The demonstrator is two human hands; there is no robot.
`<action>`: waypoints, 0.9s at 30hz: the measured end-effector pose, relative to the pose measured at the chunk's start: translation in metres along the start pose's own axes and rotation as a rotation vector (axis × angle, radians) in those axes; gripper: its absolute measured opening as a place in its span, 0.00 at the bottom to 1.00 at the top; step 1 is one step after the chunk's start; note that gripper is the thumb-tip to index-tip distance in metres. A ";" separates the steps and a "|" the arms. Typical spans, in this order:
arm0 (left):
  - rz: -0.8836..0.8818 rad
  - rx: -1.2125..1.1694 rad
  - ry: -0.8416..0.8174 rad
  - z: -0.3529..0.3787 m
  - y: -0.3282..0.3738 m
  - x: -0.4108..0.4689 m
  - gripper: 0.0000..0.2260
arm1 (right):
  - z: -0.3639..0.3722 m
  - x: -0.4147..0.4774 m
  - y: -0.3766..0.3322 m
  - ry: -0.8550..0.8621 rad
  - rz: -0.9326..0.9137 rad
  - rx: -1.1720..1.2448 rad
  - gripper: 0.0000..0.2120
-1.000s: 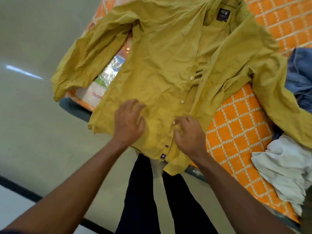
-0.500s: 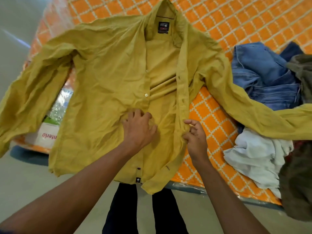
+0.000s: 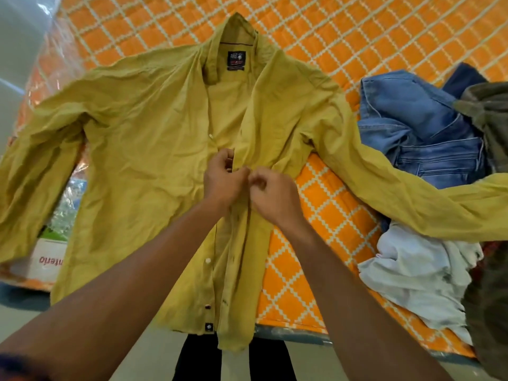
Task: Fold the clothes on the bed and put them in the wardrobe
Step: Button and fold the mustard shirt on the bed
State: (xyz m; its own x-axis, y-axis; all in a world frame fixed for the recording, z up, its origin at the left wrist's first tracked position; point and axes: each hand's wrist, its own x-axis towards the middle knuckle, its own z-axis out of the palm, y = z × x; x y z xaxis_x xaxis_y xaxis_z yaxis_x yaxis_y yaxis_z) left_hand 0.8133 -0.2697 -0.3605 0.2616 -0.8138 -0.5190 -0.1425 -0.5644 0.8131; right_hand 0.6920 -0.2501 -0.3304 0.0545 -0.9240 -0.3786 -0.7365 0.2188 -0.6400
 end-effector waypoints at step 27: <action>0.374 0.083 0.001 -0.020 -0.005 0.001 0.28 | -0.067 0.242 -0.083 0.021 -0.083 -0.363 0.14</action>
State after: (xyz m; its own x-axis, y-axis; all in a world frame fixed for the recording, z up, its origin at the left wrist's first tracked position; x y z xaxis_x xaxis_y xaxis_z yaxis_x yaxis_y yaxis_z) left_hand 0.8332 -0.2650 -0.3598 0.1778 -0.9655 -0.1902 -0.3054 -0.2379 0.9220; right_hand 0.7208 -0.5133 -0.3246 0.1128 -0.9410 -0.3190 -0.9217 0.0208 -0.3873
